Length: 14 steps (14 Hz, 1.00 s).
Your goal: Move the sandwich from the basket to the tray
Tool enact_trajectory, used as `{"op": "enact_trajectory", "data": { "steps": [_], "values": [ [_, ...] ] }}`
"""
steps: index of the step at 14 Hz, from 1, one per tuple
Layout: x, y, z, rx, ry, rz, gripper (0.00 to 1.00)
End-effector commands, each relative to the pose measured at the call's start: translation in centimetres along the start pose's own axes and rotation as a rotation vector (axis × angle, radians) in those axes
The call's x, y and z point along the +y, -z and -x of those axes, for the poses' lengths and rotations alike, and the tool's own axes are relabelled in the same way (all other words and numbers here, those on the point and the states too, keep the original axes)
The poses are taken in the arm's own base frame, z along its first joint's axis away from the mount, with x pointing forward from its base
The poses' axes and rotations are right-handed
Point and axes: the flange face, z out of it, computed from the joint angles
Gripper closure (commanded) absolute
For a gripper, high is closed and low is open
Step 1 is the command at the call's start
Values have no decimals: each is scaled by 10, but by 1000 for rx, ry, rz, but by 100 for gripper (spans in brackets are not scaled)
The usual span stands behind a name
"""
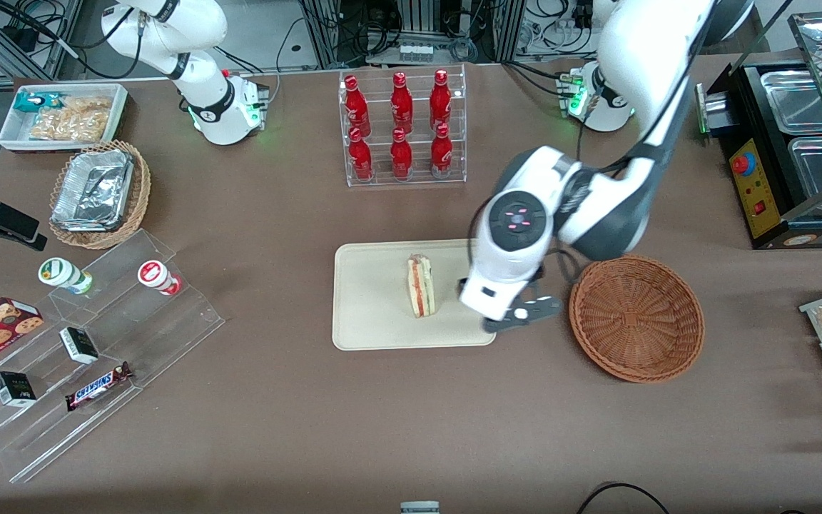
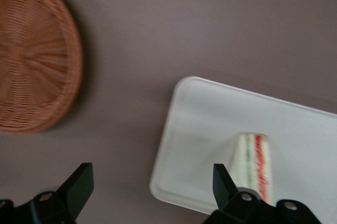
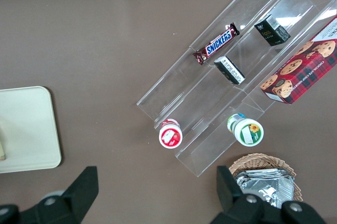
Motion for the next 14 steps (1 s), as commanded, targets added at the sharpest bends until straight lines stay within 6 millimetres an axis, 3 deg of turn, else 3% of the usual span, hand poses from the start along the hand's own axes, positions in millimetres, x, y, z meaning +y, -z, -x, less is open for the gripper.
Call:
{"op": "enact_trajectory", "data": {
  "steps": [1, 7, 10, 11, 14],
  "values": [
    [-71, 32, -20, -13, -50, -40, 0],
    [-217, 83, -65, -78, -122, -53, 0],
    [-252, 98, -61, -90, -120, -60, 0],
    [-268, 99, -53, -92, -106, -65, 0],
    [-285, 109, -20, -94, -135, -45, 0]
  ]
}}
